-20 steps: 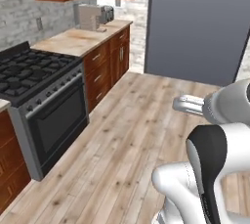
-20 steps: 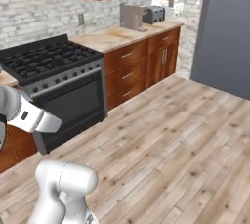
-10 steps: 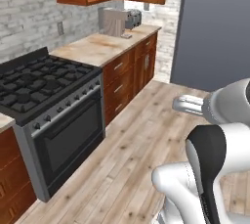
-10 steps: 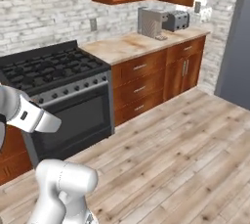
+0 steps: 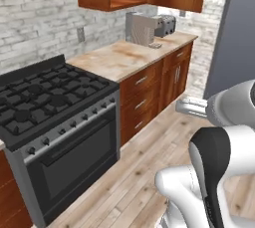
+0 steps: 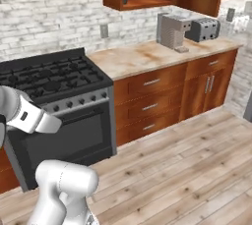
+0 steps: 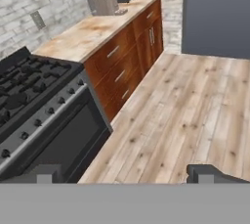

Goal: There is a bowl on the dining counter. Grab a lemon wedge from the fridge and place it in the bowl. Then get the liquor bottle and glass cup from the cabinet and place them next to the bowl.

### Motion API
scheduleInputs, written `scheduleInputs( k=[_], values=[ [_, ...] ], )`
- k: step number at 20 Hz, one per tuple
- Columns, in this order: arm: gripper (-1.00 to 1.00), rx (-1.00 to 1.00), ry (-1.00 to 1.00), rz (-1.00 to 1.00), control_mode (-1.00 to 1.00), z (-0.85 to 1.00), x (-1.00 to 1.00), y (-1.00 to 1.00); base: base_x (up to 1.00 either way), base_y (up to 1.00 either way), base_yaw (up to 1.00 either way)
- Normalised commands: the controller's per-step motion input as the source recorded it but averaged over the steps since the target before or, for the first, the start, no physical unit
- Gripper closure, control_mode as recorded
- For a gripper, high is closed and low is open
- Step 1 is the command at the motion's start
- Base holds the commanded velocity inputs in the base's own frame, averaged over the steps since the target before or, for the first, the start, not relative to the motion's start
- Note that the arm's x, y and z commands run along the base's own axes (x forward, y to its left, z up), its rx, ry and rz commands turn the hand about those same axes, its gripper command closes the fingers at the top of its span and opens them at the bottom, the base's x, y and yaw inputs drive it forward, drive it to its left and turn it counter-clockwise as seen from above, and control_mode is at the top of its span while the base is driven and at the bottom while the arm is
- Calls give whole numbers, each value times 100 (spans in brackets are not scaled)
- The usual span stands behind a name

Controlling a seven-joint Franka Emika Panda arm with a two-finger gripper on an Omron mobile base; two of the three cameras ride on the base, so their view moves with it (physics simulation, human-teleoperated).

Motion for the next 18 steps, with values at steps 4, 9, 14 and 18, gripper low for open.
scheduleInputs(
  k=[4,9,14,18],
  values=[
    [-100,0,0,0,100,0,0,0,100,-34,35],
    [-100,0,0,0,100,0,0,0,97,-38,36],
    [-100,0,0,0,100,0,0,0,90,-33,34],
    [-100,0,0,0,100,0,0,0,77,-32,29]
  ],
)
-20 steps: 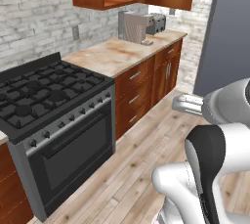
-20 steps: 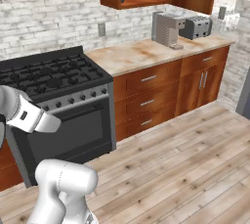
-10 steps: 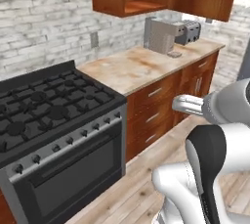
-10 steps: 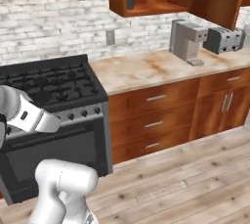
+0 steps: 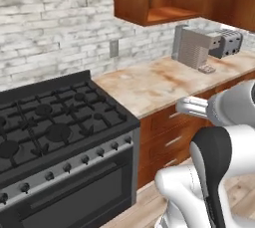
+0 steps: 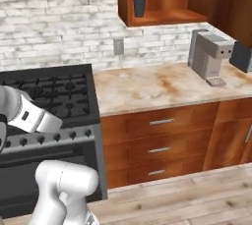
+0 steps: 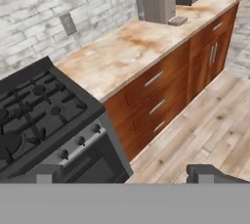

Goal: There is a bowl on the dining counter. Grab a lemon wedge from the fridge and place it in the bowl. Then get the liquor bottle and glass cup from the cabinet and place them next to the bowl.

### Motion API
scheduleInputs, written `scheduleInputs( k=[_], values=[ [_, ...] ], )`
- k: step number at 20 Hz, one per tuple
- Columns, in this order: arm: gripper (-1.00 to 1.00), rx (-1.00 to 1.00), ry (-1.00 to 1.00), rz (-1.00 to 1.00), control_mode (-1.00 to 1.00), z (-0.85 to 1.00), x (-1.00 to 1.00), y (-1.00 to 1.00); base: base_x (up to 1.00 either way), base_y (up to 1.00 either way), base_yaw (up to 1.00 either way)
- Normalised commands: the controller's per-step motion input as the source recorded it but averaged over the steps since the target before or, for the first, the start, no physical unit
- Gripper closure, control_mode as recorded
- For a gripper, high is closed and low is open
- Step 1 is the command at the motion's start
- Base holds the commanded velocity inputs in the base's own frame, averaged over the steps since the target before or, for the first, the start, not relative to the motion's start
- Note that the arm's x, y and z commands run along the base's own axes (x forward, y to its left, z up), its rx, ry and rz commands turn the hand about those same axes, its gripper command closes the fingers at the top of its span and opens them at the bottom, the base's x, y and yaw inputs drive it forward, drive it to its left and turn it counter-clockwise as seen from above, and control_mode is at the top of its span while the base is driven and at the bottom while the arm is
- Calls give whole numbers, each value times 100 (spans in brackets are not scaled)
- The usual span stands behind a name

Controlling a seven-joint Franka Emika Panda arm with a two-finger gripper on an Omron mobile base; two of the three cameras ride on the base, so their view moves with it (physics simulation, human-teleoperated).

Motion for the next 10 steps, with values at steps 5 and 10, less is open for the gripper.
scheduleInputs(
  k=[5,10],
  values=[
    [-100,0,0,0,100,0,0,0,46,-59,33],
    [-100,0,0,0,100,0,0,0,17,-73,38]
  ],
)
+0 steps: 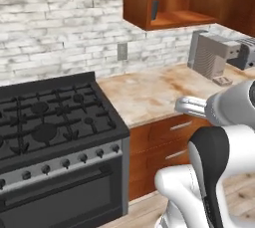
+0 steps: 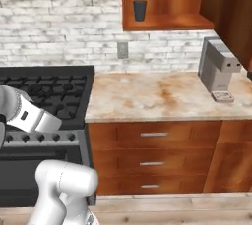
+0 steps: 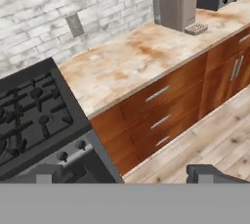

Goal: There is a bowl on the dining counter. Grab a lemon wedge from the fridge and place it in the bowl. Then get the liquor bottle and glass cup from the cabinet and place them next to the bowl.

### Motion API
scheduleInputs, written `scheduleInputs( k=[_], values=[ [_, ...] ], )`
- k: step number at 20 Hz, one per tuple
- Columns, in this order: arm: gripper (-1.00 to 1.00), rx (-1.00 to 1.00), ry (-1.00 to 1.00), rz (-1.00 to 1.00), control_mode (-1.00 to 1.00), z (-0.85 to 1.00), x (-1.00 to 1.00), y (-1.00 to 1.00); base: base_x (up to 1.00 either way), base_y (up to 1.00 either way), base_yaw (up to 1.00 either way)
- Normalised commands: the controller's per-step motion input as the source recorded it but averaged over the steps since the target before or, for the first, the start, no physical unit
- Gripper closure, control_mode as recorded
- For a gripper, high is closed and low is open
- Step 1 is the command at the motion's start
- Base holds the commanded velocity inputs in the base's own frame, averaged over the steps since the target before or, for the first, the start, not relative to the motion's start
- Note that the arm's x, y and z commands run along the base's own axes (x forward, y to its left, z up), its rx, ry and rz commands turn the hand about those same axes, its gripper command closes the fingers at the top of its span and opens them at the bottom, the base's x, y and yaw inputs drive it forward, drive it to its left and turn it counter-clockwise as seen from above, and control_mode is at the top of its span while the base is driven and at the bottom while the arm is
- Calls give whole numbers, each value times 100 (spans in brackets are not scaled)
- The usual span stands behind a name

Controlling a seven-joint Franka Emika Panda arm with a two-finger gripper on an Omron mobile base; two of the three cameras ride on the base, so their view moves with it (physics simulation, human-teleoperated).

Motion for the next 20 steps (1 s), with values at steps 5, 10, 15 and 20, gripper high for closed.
scheduleInputs(
  k=[5,10,15,20],
  values=[
    [-100,0,0,0,100,0,0,0,15,-74,36],
    [-100,0,0,0,100,0,0,0,19,-75,36],
    [-100,0,0,0,100,0,0,0,52,-57,18],
    [-100,0,0,0,100,0,0,0,71,-26,2]
  ],
)
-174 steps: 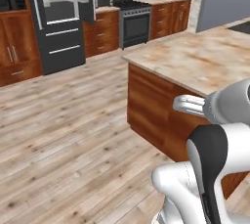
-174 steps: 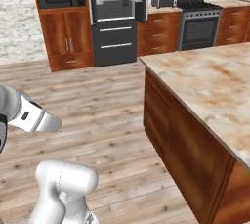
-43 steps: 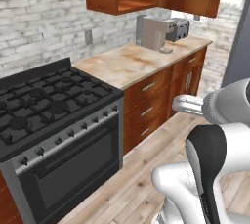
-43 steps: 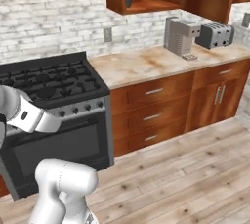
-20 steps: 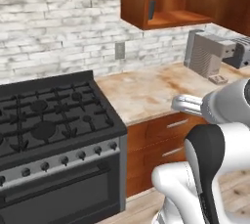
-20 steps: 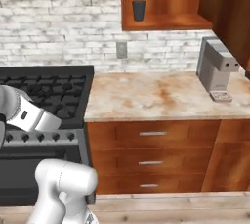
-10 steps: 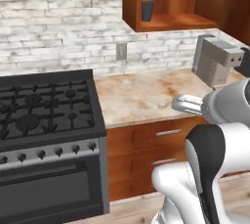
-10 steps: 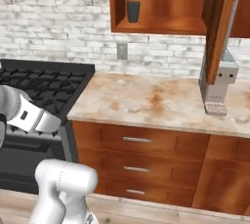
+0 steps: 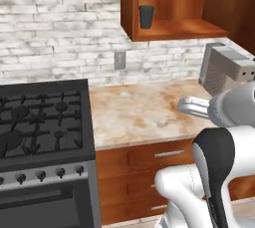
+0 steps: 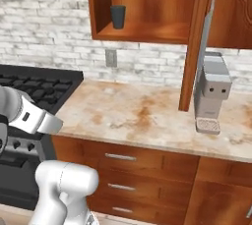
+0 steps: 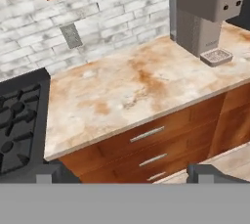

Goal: There is a bowl on the dining counter. Grab a lemon wedge from the fridge and place it in the bowl. Then get the liquor bottle and glass cup from the cabinet and place them next to the bowl.

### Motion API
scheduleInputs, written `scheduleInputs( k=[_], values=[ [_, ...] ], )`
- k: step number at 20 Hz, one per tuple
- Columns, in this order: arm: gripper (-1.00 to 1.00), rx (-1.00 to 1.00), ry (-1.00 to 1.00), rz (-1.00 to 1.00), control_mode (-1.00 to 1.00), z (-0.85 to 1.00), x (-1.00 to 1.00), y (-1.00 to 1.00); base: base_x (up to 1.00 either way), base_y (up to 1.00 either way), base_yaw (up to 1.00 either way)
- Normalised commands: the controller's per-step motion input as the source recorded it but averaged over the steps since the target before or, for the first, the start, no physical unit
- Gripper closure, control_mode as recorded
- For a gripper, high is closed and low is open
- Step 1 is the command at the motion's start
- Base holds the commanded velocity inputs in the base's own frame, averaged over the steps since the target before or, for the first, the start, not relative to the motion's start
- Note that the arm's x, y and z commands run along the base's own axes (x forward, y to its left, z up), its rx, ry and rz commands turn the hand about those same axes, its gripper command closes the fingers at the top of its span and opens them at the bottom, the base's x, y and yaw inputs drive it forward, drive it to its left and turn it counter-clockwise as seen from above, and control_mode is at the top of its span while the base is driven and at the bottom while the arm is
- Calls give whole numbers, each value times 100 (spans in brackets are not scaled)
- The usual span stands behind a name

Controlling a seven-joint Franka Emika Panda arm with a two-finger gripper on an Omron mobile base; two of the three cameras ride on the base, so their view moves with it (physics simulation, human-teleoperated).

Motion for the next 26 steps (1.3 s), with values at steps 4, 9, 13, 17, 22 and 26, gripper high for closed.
scheduleInputs(
  k=[4,9,13,17,22,26],
  values=[
    [-100,0,0,0,100,0,0,0,83,-8,0],
    [-100,0,0,0,100,0,0,0,92,-32,14],
    [-100,0,0,0,100,0,0,0,83,-44,20],
    [-100,0,0,0,100,0,0,0,22,-6,1],
    [-100,3,1,26,-100,0,23,-24,0,0,0],
    [-100,-2,0,46,-100,29,3,-16,0,0,0]
  ],
)
